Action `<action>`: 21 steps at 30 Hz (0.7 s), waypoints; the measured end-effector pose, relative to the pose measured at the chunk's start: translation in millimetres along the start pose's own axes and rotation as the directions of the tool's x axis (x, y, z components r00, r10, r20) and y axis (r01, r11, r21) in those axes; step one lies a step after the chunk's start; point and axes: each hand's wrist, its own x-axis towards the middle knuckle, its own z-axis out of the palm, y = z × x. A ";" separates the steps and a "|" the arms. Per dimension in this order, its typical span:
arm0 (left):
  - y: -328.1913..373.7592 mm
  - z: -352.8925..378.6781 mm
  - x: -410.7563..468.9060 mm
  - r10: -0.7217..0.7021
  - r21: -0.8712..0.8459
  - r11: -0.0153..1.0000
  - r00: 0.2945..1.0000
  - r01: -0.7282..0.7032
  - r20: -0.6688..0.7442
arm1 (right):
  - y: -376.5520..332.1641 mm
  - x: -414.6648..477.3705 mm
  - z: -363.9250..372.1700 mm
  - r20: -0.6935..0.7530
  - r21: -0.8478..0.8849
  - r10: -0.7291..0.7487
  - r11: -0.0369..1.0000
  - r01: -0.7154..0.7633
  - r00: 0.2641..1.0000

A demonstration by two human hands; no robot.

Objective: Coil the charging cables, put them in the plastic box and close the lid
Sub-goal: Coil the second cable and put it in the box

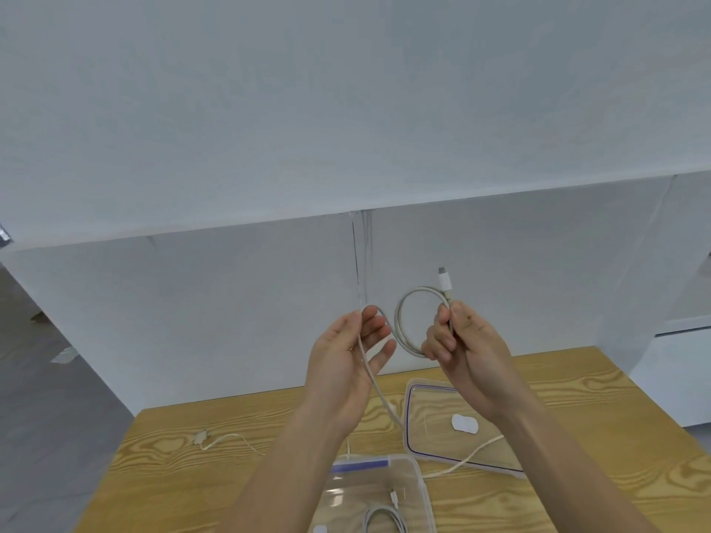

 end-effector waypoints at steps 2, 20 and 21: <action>-1.4 9.1 -4.5 0.025 0.009 1.000 0.999 -0.024 -0.047 | 7.7 -1.4 4.3 0.034 -0.006 -0.008 1.000 0.008 0.999; -17.1 13.0 -10.6 0.190 0.283 0.952 0.947 -0.113 -0.260 | 37.7 -14.9 33.0 0.142 -0.183 0.044 0.983 -0.017 0.989; -17.2 10.7 -10.7 0.193 0.287 0.951 0.948 -0.116 -0.255 | 37.2 -14.6 32.3 0.149 -0.185 0.064 0.982 -0.035 0.987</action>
